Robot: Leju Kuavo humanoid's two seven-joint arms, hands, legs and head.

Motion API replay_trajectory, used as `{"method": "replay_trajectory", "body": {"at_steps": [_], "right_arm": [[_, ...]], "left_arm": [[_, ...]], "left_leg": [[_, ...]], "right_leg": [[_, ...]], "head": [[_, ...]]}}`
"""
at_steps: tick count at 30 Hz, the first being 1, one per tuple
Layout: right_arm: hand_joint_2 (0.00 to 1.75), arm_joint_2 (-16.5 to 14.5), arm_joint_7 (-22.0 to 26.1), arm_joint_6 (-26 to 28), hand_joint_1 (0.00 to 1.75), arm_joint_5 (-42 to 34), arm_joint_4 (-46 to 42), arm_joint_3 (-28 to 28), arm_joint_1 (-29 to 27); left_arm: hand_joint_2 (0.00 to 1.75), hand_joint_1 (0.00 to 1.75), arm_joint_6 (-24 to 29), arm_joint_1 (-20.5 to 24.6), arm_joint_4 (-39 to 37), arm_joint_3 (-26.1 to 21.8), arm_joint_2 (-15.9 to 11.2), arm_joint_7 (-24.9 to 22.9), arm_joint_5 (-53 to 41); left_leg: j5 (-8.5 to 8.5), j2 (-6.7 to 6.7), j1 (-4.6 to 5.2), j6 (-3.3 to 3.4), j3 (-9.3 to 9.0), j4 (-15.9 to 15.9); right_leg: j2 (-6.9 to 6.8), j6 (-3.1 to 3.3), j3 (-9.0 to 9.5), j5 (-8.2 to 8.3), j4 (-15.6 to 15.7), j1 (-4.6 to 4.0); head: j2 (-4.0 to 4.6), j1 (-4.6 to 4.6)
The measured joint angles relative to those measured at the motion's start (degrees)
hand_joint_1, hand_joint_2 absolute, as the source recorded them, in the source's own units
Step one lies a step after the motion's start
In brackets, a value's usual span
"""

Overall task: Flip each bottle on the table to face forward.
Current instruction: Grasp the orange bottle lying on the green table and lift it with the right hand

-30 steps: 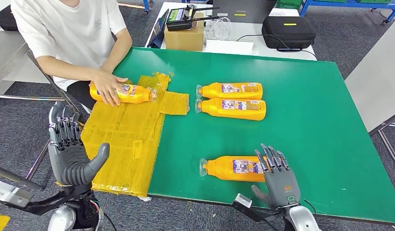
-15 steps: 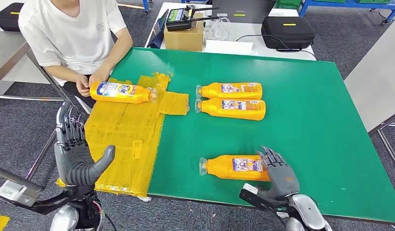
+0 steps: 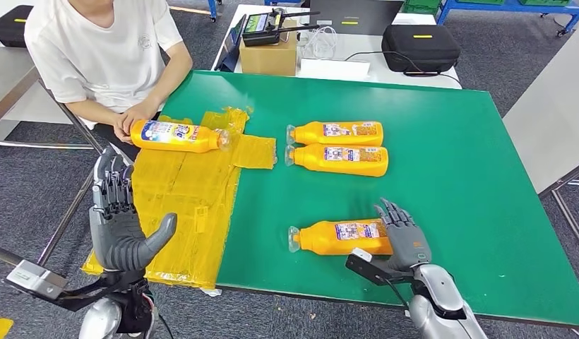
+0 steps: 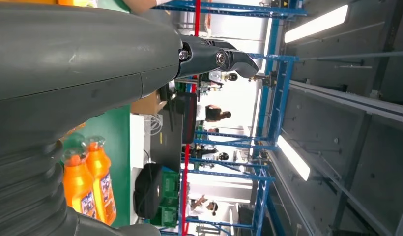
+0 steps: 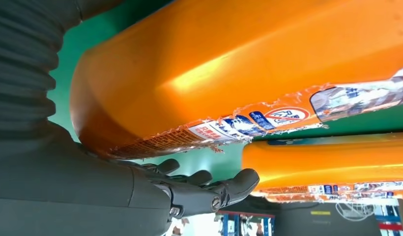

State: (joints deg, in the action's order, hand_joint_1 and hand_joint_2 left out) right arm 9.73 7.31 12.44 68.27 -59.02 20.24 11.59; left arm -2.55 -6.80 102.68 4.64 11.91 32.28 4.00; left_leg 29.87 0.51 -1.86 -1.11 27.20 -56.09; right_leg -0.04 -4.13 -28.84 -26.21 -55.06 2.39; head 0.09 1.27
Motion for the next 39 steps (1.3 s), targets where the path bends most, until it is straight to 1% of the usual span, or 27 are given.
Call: {"method": "replay_trajectory", "body": {"at_steps": [3, 4, 5, 7, 8, 9, 11, 12, 22, 26, 28, 29, 32, 33, 37, 39], "right_arm": [[1.75, -0.2, 0.6, -1.0, 1.38, -1.0, 2.7, 0.5, 1.8], [1.75, -0.2, 0.7, -1.2, 1.40, -1.0, 3.4, 0.6, 2.3], [1.75, -0.1, 0.8, -1.3, 1.31, -1.1, 4.2, 0.8, 2.8], [1.75, -0.1, 0.7, -1.5, 1.28, -0.9, 5.6, 1.2, 3.7], [1.75, -0.1, 0.6, -1.6, 1.31, -0.8, 6.3, 1.4, 4.1], [1.75, 0.0, 0.5, -1.6, 1.50, -0.7, 6.9, 1.6, 4.5], [1.75, 0.1, 0.4, -1.7, 1.68, -0.7, 8.0, 1.8, 5.0], [1.75, 0.2, 0.5, -1.7, 1.74, -0.8, 8.6, 1.9, 5.2], [1.75, 0.9, 4.3, -1.8, 1.75, -5.5, 12.4, 1.9, 6.5], [1.75, 0.3, 6.3, -1.8, 1.75, -10.5, 12.9, 0.7, 6.2], [1.75, -0.4, 8.0, -2.0, 1.75, -13.9, 12.9, -0.4, 5.7], [1.75, -0.8, 9.3, -2.1, 1.75, -16.3, 12.9, -1.2, 5.2], [1.75, -2.8, 14.1, -2.2, 1.75, -25.3, 11.5, -4.4, 2.3], [1.75, -3.6, 15.4, -2.3, 1.75, -27.9, 10.2, -5.4, 0.8], [1.75, -7.8, 18.8, -2.9, 1.75, -36.4, 2.8, -8.4, -5.5], [1.75, -10.0, 19.6, -3.2, 1.75, -39.4, -1.3, -9.0, -8.4]], "left_arm": [[1.75, 0.00, 0.0, 0.4, -0.4, 0.4, -0.1, 0.0, 0.1], [1.75, 0.00, 0.0, 0.6, -0.5, 0.4, -0.1, -0.1, 0.3], [1.75, 0.00, 0.0, 0.8, -0.7, 0.5, -0.1, -0.2, 0.5], [1.75, 0.00, 0.0, 1.2, -0.9, 0.5, -0.2, -0.4, 0.8], [1.75, 0.00, 0.0, 1.4, -1.0, 0.6, -0.2, -0.4, 0.9], [1.75, 0.00, 0.0, 1.5, -1.1, 0.6, -0.2, -0.4, 0.9], [1.75, 0.00, 0.0, 1.6, -1.2, 0.7, -0.3, -0.5, 0.9], [1.75, 0.00, 0.0, 1.6, -1.2, 0.7, -0.4, -0.5, 0.9], [1.75, 0.00, 0.4, 2.3, -2.1, 0.8, -0.9, -0.3, 0.9], [1.75, 0.00, 1.3, 2.4, -2.1, 1.1, -1.0, -0.1, 0.7], [1.75, 0.00, 2.1, 2.5, -2.3, 1.6, -1.1, -0.8, 0.2], [1.31, 0.00, 2.9, 2.6, -2.5, 1.9, -1.1, -1.5, 0.0], [1.31, 0.00, 5.9, 2.2, -4.0, 2.8, -0.4, -4.5, 1.3], [1.75, 0.00, 7.0, 1.9, -4.6, 3.3, 0.0, -5.2, 1.9], [1.75, 0.00, 11.9, 1.1, -7.6, 6.0, 1.9, -6.5, 4.2], [1.75, 0.00, 13.2, 1.1, -9.4, 7.5, 2.3, -6.6, 4.6]], "left_leg": [[0.01, 0.03, 0.00, 0.00, -0.14, 0.0], [0.01, 0.04, 0.00, 0.00, -0.19, 0.0], [0.01, 0.07, 0.00, 0.00, -0.26, 0.0], [0.02, 0.13, 0.00, 0.00, -0.40, 0.0], [0.02, 0.16, 0.00, 0.00, -0.46, 0.0], [0.02, 0.17, 0.00, 0.00, -0.51, 0.0], [0.02, 0.17, 0.00, 0.00, -0.60, 0.0], [0.02, 0.17, 0.00, 0.00, -0.65, 0.0], [0.04, 0.17, 0.00, 0.01, -0.90, 0.0], [0.09, 0.17, -0.01, 0.02, -0.97, 0.0], [0.09, 0.17, -0.03, 0.02, -0.96, 0.0], [0.09, 0.17, -0.05, 0.02, -0.97, 0.0], [0.09, 0.18, -0.09, 0.01, -0.94, 0.0], [0.09, 0.18, -0.09, 0.01, -0.91, 0.0], [0.09, 0.13, -0.11, 0.01, -0.65, 0.0], [0.08, 0.13, -0.10, 0.01, -0.50, 0.0]], "right_leg": [[0.01, 0.00, 0.10, 0.00, 0.0, 0.00], [0.01, 0.00, 0.15, 0.00, 0.0, 0.00], [0.02, 0.00, 0.20, 0.00, 0.0, -0.01], [0.05, 0.00, 0.29, 0.00, 0.0, -0.01], [0.06, 0.01, 0.34, 0.00, 0.0, 0.00], [0.07, 0.01, 0.37, 0.01, 0.0, 0.00], [0.07, 0.01, 0.46, 0.01, 0.0, 0.00], [0.07, 0.01, 0.51, 0.01, 0.0, 0.00], [0.07, 0.00, 0.59, 0.00, 0.1, -0.01], [0.07, 0.00, 0.30, -0.02, 0.1, -0.03], [0.08, 0.00, 0.31, -0.01, 0.1, -0.05], [0.10, 0.00, 0.40, -0.01, 0.1, -0.07], [0.14, 0.01, 0.75, -0.01, 0.1, -0.10], [0.14, 0.01, 0.76, -0.01, 0.1, -0.11], [0.13, 0.01, 0.58, -0.01, 0.0, -0.11], [0.13, 0.01, 0.48, -0.01, 0.0, -0.10]], "head": [[0.00, -0.02], [0.00, -0.02], [0.00, -0.02], [0.00, -0.01], [0.00, -0.01], [0.00, -0.02], [0.00, -0.02], [0.00, -0.02], [0.00, -0.02], [0.00, -0.02], [0.00, -0.02], [0.00, -0.02], [0.00, -0.02], [0.00, -0.01], [0.00, -0.02], [0.00, -0.01]]}}
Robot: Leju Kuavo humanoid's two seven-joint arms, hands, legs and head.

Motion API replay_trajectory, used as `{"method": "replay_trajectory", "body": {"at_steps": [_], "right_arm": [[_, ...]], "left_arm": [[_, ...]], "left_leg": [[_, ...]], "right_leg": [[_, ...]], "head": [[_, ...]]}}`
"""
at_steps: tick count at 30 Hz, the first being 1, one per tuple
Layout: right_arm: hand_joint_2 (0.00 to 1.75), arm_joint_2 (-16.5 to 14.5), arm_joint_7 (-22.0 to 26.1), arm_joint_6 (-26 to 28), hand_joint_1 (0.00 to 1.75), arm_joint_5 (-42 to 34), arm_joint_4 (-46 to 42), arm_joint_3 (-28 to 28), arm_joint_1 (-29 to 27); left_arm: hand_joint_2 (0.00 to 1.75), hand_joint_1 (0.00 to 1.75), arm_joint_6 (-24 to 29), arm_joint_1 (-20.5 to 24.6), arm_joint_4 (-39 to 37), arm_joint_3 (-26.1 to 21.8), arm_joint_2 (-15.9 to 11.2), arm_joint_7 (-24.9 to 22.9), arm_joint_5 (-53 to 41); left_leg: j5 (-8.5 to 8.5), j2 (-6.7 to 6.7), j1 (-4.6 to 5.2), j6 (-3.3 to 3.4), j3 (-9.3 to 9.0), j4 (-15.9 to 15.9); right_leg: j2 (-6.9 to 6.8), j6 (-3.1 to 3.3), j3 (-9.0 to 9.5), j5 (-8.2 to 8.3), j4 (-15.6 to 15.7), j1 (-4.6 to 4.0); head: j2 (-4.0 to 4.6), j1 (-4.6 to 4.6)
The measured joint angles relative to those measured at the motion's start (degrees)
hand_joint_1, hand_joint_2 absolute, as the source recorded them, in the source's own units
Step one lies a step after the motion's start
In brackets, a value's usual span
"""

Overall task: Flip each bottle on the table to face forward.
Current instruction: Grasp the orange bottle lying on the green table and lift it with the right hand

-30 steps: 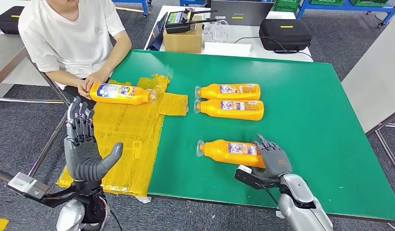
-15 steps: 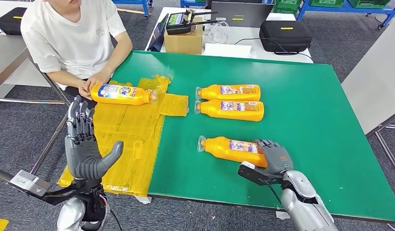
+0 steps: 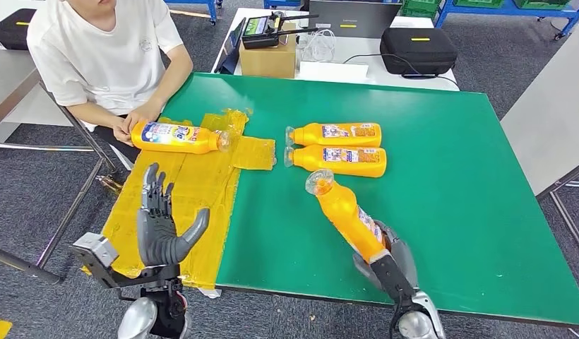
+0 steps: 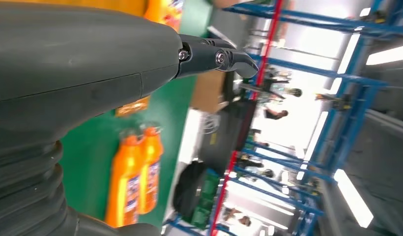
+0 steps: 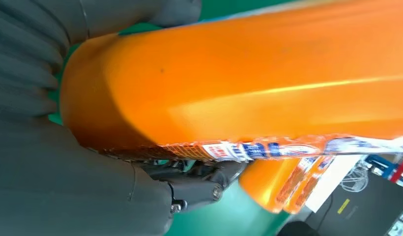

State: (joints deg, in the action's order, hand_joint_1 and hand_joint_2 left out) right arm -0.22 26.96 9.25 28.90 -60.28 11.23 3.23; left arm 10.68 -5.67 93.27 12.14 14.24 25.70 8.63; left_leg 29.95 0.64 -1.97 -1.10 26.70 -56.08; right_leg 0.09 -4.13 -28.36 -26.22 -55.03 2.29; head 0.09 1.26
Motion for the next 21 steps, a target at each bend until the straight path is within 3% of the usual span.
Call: {"method": "replay_trajectory", "body": {"at_steps": [7, 15, 21], "right_arm": [[1.75, -6.5, 4.4, 7.0, 1.75, -3.4, -10.7, 0.3, -4.6], [1.75, -11.4, 5.4, 5.6, 1.75, -8.3, -13.0, 2.8, -4.2], [1.75, -12.9, 6.1, 5.1, 1.75, -3.8, -9.7, 9.3, -0.2]], "left_arm": [[1.75, 0.00, -6.3, 0.9, -4.5, 4.6, 0.1, 5.0, 0.9], [1.75, 0.00, -14.0, 1.7, -7.6, 6.0, -0.2, -0.7, 6.8], [1.75, 0.00, -18.2, 3.7, -11.9, 6.9, -0.4, -1.5, 8.4]], "left_leg": [[-0.05, 0.00, 0.02, -0.01, 0.28, 0.0], [-0.05, 0.00, 0.02, -0.01, 0.56, 0.0], [-0.06, 0.01, 0.02, -0.01, 0.59, 0.0]], "right_leg": [[-0.01, 0.00, -0.25, 0.01, 0.0, 0.02], [-0.02, 0.00, -0.50, 0.01, 0.0, 0.02], [-0.03, 0.00, -0.54, 0.01, -0.1, 0.02]], "head": [[0.00, -0.01], [0.00, 0.00], [0.00, -0.01]]}}
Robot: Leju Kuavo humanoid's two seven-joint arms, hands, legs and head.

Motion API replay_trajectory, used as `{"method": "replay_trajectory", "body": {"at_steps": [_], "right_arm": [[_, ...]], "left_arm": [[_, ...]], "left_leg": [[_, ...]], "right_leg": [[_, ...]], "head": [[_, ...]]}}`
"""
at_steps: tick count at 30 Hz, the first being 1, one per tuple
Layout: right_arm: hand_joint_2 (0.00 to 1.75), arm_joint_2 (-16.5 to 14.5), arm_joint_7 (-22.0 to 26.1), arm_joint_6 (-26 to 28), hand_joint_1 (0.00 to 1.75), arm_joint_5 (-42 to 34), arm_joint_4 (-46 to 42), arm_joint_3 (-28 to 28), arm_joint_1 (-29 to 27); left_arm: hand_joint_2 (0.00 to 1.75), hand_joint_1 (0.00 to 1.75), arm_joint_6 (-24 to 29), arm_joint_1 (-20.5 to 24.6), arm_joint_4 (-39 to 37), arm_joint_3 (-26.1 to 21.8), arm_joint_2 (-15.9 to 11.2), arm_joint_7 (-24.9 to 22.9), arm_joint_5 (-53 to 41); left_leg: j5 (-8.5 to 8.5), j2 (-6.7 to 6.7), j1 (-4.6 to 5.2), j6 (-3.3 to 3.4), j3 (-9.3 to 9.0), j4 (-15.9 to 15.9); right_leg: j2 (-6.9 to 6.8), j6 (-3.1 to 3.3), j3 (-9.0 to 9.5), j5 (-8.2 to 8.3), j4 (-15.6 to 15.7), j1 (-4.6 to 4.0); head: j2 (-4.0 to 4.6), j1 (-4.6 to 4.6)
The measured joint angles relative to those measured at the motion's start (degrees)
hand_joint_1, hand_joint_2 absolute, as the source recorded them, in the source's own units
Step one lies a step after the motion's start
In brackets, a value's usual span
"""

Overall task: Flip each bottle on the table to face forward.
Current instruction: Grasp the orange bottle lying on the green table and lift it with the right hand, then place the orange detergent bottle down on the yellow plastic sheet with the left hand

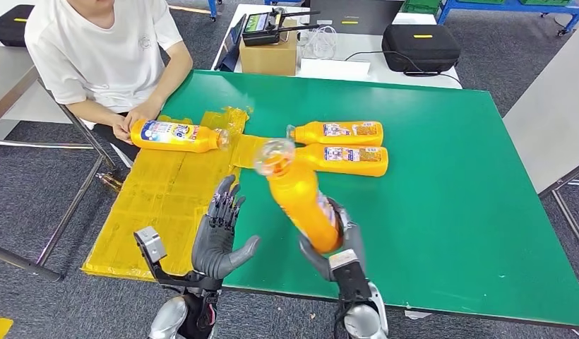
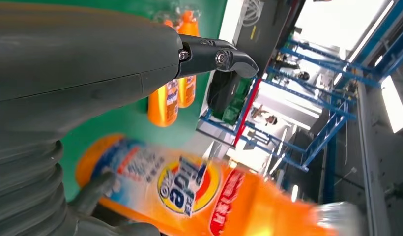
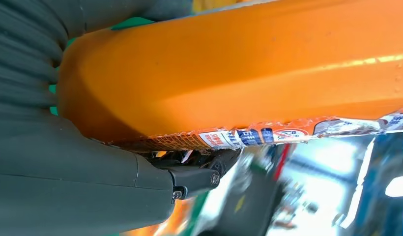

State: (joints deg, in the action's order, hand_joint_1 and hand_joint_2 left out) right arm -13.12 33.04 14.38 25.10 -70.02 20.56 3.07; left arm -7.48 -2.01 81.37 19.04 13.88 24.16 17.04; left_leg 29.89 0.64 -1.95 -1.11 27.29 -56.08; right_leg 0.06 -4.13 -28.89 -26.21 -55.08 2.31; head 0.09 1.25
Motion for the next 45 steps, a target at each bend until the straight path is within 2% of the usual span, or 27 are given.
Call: {"method": "replay_trajectory", "body": {"at_steps": [9, 18, 19, 20, 22, 23, 24, 26, 30, 33, 40, 45], "right_arm": [[1.75, -2.1, 1.4, 0.4, 1.75, 3.0, 7.6, 9.6, 6.5], [1.75, -2.7, 0.2, -0.7, 1.75, 1.6, 11.1, 13.0, 9.0], [1.75, -2.7, 0.1, -0.9, 1.75, 1.6, 11.4, 13.2, 9.1], [1.75, -2.7, 0.1, -1.0, 1.62, 1.6, 11.7, 13.5, 9.2], [1.75, -2.7, 0.0, -1.1, 0.78, 1.8, 12.2, 13.8, 9.5], [1.75, -2.7, -0.1, -1.0, 0.34, 2.2, 12.4, 14.0, 9.6], [1.75, -2.6, -0.3, -0.7, 0.03, 2.7, 12.6, 14.2, 9.7], [1.75, -2.5, -0.8, 0.3, 0.00, 3.9, 12.9, 14.7, 9.8], [0.00, -2.4, -1.1, 1.7, 0.00, 4.7, 13.6, 15.4, 9.7], [0.00, -2.4, -0.5, 2.4, 0.00, 4.6, 13.9, 15.7, 9.7], [0.00, -2.0, 5.2, 5.5, 0.00, 2.0, 13.2, 15.7, 8.7], [0.00, -1.9, 4.9, 11.0, 0.00, -2.1, 10.4, 12.5, 6.8]], "left_arm": [[1.75, 0.00, -1.2, 3.7, -3.2, 1.9, 0.0, 1.6, -3.1], [1.75, 0.00, -0.3, 4.8, -3.6, 1.1, -0.3, 2.7, -4.4], [1.75, 0.40, -0.3, 4.8, -3.6, 1.0, -0.4, 2.8, -4.6], [1.75, 0.83, -0.3, 4.8, -3.6, 0.9, -0.4, 2.9, -4.7], [1.75, 1.71, -0.8, 4.8, -3.5, 0.7, -0.5, 2.6, -4.1], [1.75, 1.75, -1.1, 4.8, -3.5, 0.5, -0.5, 2.1, -3.5], [1.75, 1.75, -1.5, 4.8, -3.5, 0.2, -0.5, 1.5, -2.8], [1.75, 1.75, -2.2, 4.9, -3.5, -0.2, -0.5, 0.0, -1.5], [1.75, 1.75, -3.3, 5.1, -3.5, -0.9, -0.4, -2.1, 0.6], [1.75, 1.75, -3.5, 5.2, -3.5, -1.2, -0.4, -2.7, 1.1], [1.75, 1.75, -3.4, 7.2, -4.6, -1.4, -0.4, -3.5, 2.0], [1.75, 1.75, 0.6, 7.3, -4.8, -2.3, -1.4, -2.4, -4.8]], "left_leg": [[0.00, -0.02, 0.00, 0.00, 0.03, 0.0], [0.00, -0.12, 0.00, 0.00, 0.07, 0.0], [0.00, -0.12, 0.00, 0.00, 0.07, 0.0], [0.00, -0.11, 0.00, 0.00, 0.07, 0.0], [0.00, -0.11, 0.00, 0.00, 0.07, 0.0], [0.00, -0.11, 0.00, 0.00, 0.07, 0.0], [0.00, -0.11, 0.00, 0.00, 0.07, 0.0], [0.00, -0.11, 0.00, 0.00, 0.07, 0.0], [0.00, -0.11, 0.00, 0.00, 0.07, 0.0], [0.00, -0.11, 0.00, 0.00, 0.07, 0.0], [0.00, -0.09, 0.00, 0.00, 0.08, 0.0], [0.00, -0.12, 0.00, 0.00, 0.11, 0.0]], "right_leg": [[-0.01, 0.00, -0.01, 0.00, 0.0, 0.00], [-0.04, 0.00, -0.06, 0.00, 0.0, 0.00], [-0.04, 0.00, -0.06, 0.00, 0.0, 0.00], [-0.04, 0.00, -0.06, 0.00, 0.0, 0.00], [-0.04, 0.00, -0.06, 0.00, 0.0, 0.00], [-0.04, 0.00, -0.06, 0.00, 0.0, 0.00], [-0.04, 0.00, -0.06, 0.00, 0.0, 0.00], [-0.04, 0.00, -0.07, 0.00, 0.0, 0.00], [-0.04, 0.00, -0.08, 0.00, 0.0, 0.00], [-0.04, 0.00, -0.09, 0.00, 0.0, 0.00], [-0.03, 0.00, -0.10, 0.00, 0.0, 0.00], [-0.04, 0.00, -0.10, 0.00, 0.0, 0.00]], "head": [[-0.01, 0.00], [0.00, 0.01], [0.00, 0.00], [0.00, 0.01], [0.00, 0.01], [0.00, 0.01], [0.00, 0.00], [0.00, -0.01], [0.00, -0.01], [0.00, -0.01], [-0.01, 0.00], [0.00, 0.00]]}}
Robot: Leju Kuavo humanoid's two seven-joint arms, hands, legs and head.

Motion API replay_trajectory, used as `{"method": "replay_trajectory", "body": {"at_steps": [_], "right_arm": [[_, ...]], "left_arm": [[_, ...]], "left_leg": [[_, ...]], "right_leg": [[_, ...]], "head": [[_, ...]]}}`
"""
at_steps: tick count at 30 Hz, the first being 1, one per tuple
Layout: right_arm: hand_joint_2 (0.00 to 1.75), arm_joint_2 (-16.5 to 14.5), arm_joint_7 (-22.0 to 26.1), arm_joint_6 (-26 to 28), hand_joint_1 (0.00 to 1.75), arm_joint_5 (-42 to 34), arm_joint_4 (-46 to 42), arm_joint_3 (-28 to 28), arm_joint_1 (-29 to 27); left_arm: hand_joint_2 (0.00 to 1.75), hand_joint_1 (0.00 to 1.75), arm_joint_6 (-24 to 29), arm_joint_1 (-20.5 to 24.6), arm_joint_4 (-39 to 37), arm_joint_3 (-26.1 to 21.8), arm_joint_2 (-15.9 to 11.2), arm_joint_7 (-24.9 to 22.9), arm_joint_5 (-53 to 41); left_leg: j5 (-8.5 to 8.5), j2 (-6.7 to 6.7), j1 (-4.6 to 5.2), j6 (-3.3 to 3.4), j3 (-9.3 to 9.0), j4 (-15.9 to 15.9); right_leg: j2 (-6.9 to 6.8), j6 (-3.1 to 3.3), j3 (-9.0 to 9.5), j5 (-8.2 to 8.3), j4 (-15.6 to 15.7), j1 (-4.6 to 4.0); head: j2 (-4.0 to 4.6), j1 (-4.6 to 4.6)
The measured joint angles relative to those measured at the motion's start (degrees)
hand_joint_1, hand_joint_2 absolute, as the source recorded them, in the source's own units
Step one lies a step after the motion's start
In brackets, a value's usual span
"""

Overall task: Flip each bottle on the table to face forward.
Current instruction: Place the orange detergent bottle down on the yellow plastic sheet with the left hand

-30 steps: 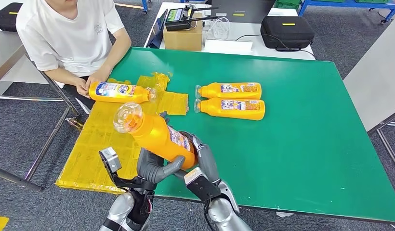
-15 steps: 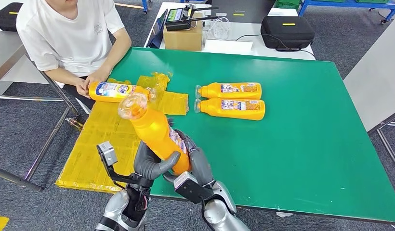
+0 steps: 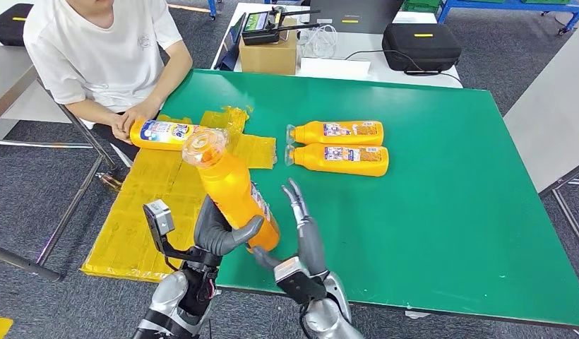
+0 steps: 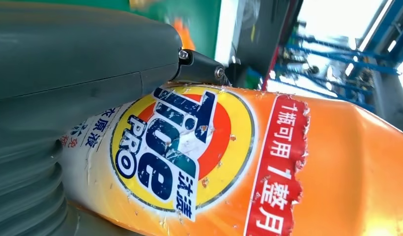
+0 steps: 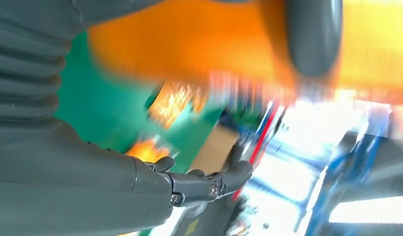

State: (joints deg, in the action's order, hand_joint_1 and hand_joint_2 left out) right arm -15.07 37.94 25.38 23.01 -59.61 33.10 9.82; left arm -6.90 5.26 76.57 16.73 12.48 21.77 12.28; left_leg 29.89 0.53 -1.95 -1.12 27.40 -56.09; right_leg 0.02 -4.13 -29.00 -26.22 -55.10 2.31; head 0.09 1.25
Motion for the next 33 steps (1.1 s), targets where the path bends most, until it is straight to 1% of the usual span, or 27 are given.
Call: {"method": "replay_trajectory", "body": {"at_steps": [2, 5, 9, 13, 15, 17, 21, 24, 27, 28, 29, 31, 32, 33], "right_arm": [[0.00, 0.0, -0.2, 1.8, 0.00, -0.9, -2.0, -1.9, -1.0], [0.00, 0.0, 0.1, 3.4, 0.00, -3.3, -5.6, -5.2, -2.8], [0.00, -0.5, 1.2, 4.3, 0.00, -6.8, -10.0, -9.7, -5.0], [0.00, -0.6, 1.9, 5.0, 0.00, -9.6, -12.1, -11.8, -6.3], [0.00, -0.6, 2.0, 5.3, 0.00, -10.8, -12.6, -12.3, -6.9], [0.00, -0.6, 2.1, 5.6, 0.00, -11.7, -13.0, -12.6, -7.3], [0.00, -0.6, 2.2, 5.6, 0.00, -12.4, -13.6, -12.8, -7.8], [0.00, -0.8, 2.2, 4.4, 0.00, -13.5, -13.7, -12.9, -7.8], [0.00, -1.0, 2.2, 3.5, 0.00, -13.9, -13.7, -13.1, -7.8], [0.00, -1.1, 2.2, 3.2, 0.00, -13.9, -13.7, -13.2, -7.7], [0.00, -1.2, 2.2, 2.8, 0.00, -13.9, -13.7, -13.2, -7.7], [0.00, -1.3, 2.2, 2.0, 0.00, -13.5, -13.7, -13.1, -7.7], [0.00, -1.5, 2.2, 1.5, 0.00, -13.2, -13.7, -12.9, -7.7], [0.00, -1.6, 2.2, 1.2, 0.00, -12.7, -13.7, -12.7, -7.8]], "left_arm": [[1.75, 1.75, 3.3, 0.0, 0.2, -0.5, -1.1, 0.3, -7.0], [1.75, 1.75, 8.9, 0.0, 0.3, -1.8, -3.5, 0.4, -20.2], [1.75, 1.75, 15.0, 0.1, 0.3, -5.4, -6.9, 0.3, -33.8], [1.75, 1.75, 20.4, 0.8, -0.3, -9.5, -10.5, -2.1, -44.7], [1.75, 1.75, 22.0, 1.6, -1.7, -11.4, -12.6, -4.6, -51.1], [1.75, 1.75, 22.7, 2.3, -3.4, -12.8, -14.5, -7.2, -56.8], [1.75, 1.75, 21.9, 3.5, -6.3, -14.2, -17.1, -10.0, -61.0], [1.75, 1.75, 16.9, 4.9, -9.4, -14.1, -19.0, -13.1, -66.2], [1.75, 1.73, 13.4, 6.7, -12.6, -13.3, -20.3, -12.8, -67.6], [1.75, 1.68, 12.8, 7.4, -13.5, -13.0, -20.4, -12.3, -67.5], [1.75, 1.48, 12.1, 8.1, -14.4, -12.7, -20.5, -11.8, -67.2], [1.75, 0.65, 10.1, 9.2, -15.7, -12.0, -20.5, -10.7, -65.9], [1.75, 0.27, 8.5, 9.7, -16.3, -11.7, -20.5, -10.2, -64.7], [1.75, 0.03, 6.9, 10.1, -16.7, -11.3, -20.5, -9.8, -63.3]], "left_leg": [[0.00, 0.00, 0.00, 0.00, 0.00, 0.0], [0.00, 0.00, -0.01, 0.00, 0.00, 0.0], [0.00, 0.02, -0.02, 0.00, -0.01, 0.0], [-0.01, 0.02, -0.02, -0.01, -0.01, 0.0], [-0.02, 0.02, -0.02, -0.01, -0.02, 0.0], [-0.03, 0.03, -0.02, -0.02, -0.03, 0.0], [-0.03, 0.01, -0.02, -0.02, -0.02, 0.0], [-0.03, 0.06, -0.01, -0.02, -0.02, 0.0], [-0.03, 0.11, -0.01, -0.02, -0.03, 0.0], [-0.03, 0.07, -0.01, -0.02, -0.03, 0.0], [-0.04, 0.03, -0.01, -0.02, -0.03, 0.0], [-0.04, -0.03, -0.01, -0.03, -0.04, 0.0], [-0.05, -0.03, -0.01, -0.04, -0.05, 0.0], [-0.05, -0.03, -0.01, -0.04, -0.07, 0.0]], "right_leg": [[0.00, 0.00, 0.00, 0.00, 0.0, 0.00], [0.00, 0.00, 0.00, 0.00, 0.0, -0.01], [0.01, 0.00, -0.01, 0.00, 0.0, -0.01], [0.01, 0.00, 0.00, 0.00, 0.0, -0.01], [0.01, 0.00, 0.00, 0.00, 0.0, -0.01], [0.01, 0.00, -0.01, 0.00, 0.0, -0.01], [0.00, 0.00, 0.00, 0.00, 0.0, -0.01], [0.01, 0.00, -0.02, 0.00, 0.0, 0.00], [0.02, 0.00, -0.03, 0.00, 0.0, 0.00], [0.00, 0.00, -0.02, 0.00, 0.0, 0.00], [-0.03, 0.00, 0.00, 0.00, 0.0, 0.00], [-0.05, 0.00, 0.02, 0.00, 0.0, 0.00], [-0.05, 0.00, 0.05, 0.00, -0.1, 0.00], [-0.05, 0.00, 0.07, 0.00, -0.1, 0.00]], "head": [[0.00, -0.01], [0.00, 0.01], [-0.01, 0.00], [0.00, -0.01], [0.00, -0.01], [0.00, -0.01], [0.00, -0.01], [0.00, -0.03], [0.00, -0.02], [0.00, -0.02], [0.00, -0.01], [0.00, -0.01], [0.00, -0.01], [0.00, -0.01]]}}
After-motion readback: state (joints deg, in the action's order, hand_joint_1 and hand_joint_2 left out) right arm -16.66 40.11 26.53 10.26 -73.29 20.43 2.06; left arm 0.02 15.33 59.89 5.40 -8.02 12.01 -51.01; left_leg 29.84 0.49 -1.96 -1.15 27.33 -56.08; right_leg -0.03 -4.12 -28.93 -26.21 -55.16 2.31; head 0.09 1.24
